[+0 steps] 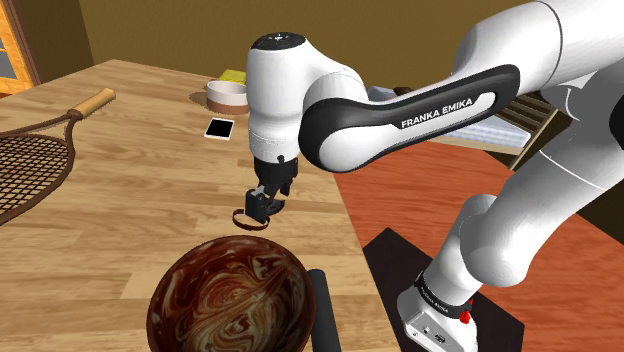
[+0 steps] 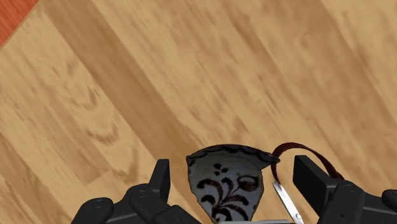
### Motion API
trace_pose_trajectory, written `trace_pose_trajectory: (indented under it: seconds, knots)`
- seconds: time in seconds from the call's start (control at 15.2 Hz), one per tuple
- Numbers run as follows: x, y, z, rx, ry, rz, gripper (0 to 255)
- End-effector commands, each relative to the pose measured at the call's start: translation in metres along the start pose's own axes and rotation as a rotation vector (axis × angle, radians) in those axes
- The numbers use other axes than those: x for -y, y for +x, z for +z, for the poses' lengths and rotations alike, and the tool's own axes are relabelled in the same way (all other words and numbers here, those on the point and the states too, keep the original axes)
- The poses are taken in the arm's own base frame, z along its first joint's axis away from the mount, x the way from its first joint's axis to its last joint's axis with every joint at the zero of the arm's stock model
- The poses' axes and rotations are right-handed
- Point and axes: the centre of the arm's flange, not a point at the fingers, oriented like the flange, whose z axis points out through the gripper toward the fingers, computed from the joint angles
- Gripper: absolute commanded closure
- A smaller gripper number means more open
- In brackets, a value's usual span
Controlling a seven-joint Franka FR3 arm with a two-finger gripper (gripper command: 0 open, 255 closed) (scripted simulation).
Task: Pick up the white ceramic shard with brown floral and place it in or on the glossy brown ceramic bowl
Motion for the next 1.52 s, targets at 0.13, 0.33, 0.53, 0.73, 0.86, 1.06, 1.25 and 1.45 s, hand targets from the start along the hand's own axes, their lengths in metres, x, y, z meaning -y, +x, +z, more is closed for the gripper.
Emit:
trace_pose_trajectory:
  seconds: [0.13, 0.33, 0.53, 0.73, 0.86, 1.06, 1.25, 1.45]
  knots:
    - [0.0, 0.0, 0.0, 0.0, 0.0, 0.0, 0]
    - [0.0, 0.0, 0.0, 0.0, 0.0, 0.0, 255]
    - [0.0, 0.0, 0.0, 0.0, 0.0, 0.0, 255]
    - [0.0, 0.0, 0.0, 0.0, 0.0, 0.0, 255]
    - [0.0, 0.0, 0.0, 0.0, 0.0, 0.0, 255]
    - [-0.003, 0.0, -0.015, 0.0, 0.0, 0.0, 255]
    - [-0.007, 0.0, -0.031, 0.0, 0.0, 0.0, 255]
    - [-0.01, 0.0, -0.046, 0.0, 0.0, 0.0, 255]
